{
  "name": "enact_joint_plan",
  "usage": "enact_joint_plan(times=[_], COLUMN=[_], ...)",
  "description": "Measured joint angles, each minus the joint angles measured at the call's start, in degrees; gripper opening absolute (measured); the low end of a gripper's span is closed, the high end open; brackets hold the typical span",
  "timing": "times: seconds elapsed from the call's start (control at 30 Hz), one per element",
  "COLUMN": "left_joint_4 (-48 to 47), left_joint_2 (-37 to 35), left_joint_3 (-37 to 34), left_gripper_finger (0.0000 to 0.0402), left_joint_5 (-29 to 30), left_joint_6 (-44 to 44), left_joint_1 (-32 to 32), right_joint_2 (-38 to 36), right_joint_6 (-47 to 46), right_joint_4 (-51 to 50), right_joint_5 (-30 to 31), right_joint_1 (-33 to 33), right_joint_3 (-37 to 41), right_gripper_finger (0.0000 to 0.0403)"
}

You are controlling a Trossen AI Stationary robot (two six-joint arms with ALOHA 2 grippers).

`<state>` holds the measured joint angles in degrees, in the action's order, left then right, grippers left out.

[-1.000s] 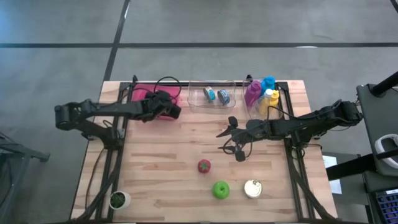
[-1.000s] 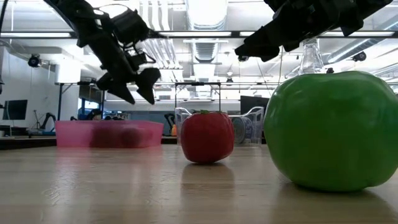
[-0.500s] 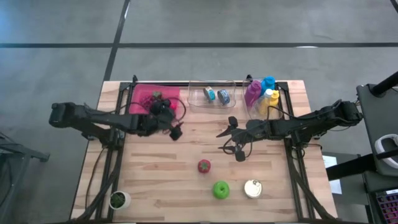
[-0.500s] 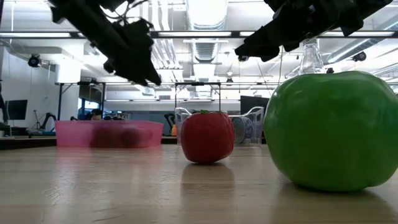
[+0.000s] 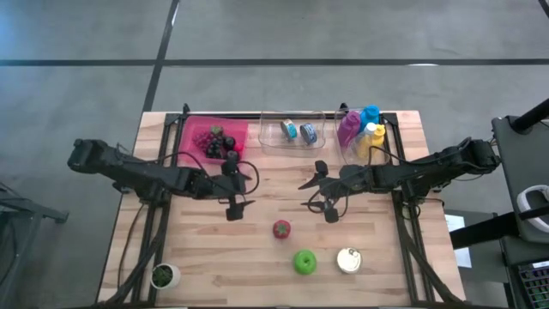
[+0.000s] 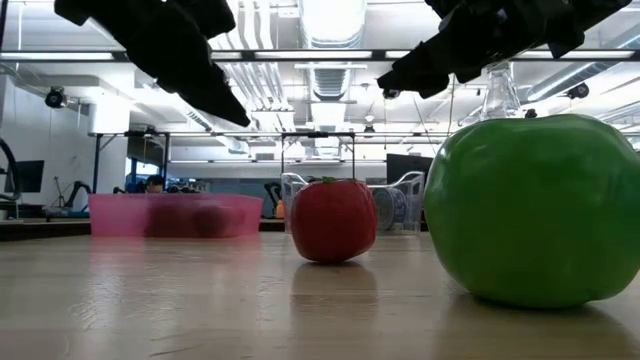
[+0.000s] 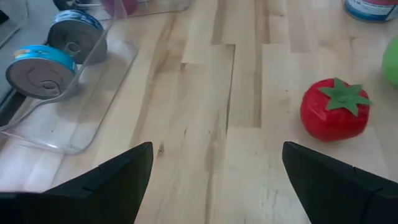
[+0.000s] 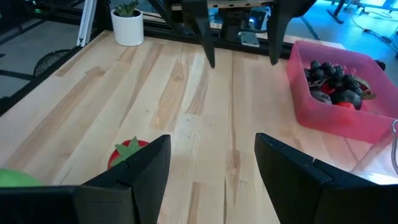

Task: Pick & Place Food Item
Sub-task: Put the tomato into the pink bin

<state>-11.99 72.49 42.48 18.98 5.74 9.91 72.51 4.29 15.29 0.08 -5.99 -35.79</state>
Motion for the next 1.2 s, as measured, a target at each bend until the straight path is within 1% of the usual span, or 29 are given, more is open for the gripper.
enact_joint_plan(times=[0.13, 0.3, 0.37, 0.63, 0.7, 0.8, 0.9, 1.0, 1.07, 1.2], left_joint_4=[0.31, 0.70, 0.70, 0.79, 2.25, 5.94, 10.82, 13.72, 13.73, 14.92], left_joint_2=[0.00, 0.00, 0.00, 0.00, 0.26, 1.63, 3.99, 6.62, 8.31, 12.56], left_joint_3=[0.00, 0.00, 0.00, -0.01, -0.07, -0.07, -0.07, 0.38, 1.14, 3.13], left_gripper_finger=[0.0353, 0.0352, 0.0353, 0.0347, 0.0347, 0.0348, 0.0347, 0.0346, 0.0347, 0.0350], left_joint_5=[-0.19, -0.19, -0.19, -0.22, -0.92, -4.07, -9.54, -14.63, -16.35, -16.75], left_joint_6=[0.02, 0.02, 0.02, 0.02, 0.02, -2.01, -6.09, -8.80, -9.54, -10.30], left_joint_1=[-0.04, -0.04, -0.04, -0.04, -0.04, 0.10, 0.44, 0.73, 0.92, 1.63], right_joint_2=[0.00, 0.00, 0.00, 0.00, 0.00, 0.00, 0.00, 0.00, 0.00, 0.00], right_joint_6=[-0.58, -3.62, -3.24, -4.15, -4.17, -4.17, -4.32, -4.32, -4.32, -4.32], right_joint_4=[0.59, 0.32, -0.09, -0.07, -0.07, -0.04, -0.04, -0.04, -0.04, -0.07], right_joint_5=[0.63, 11.32, 13.74, 15.10, 15.08, 15.08, 15.07, 15.06, 15.06, 14.95], right_joint_1=[0.04, 0.08, 0.09, 0.04, -0.01, -0.01, -0.01, -0.01, -0.01, -0.01], right_joint_3=[0.00, -0.19, -0.20, -0.20, -0.20, -0.18, -0.19, -0.19, -0.18, -0.17], right_gripper_finger=[0.0228, 0.0228, 0.0228, 0.0228, 0.0228, 0.0228, 0.0228, 0.0228, 0.0228, 0.0228])
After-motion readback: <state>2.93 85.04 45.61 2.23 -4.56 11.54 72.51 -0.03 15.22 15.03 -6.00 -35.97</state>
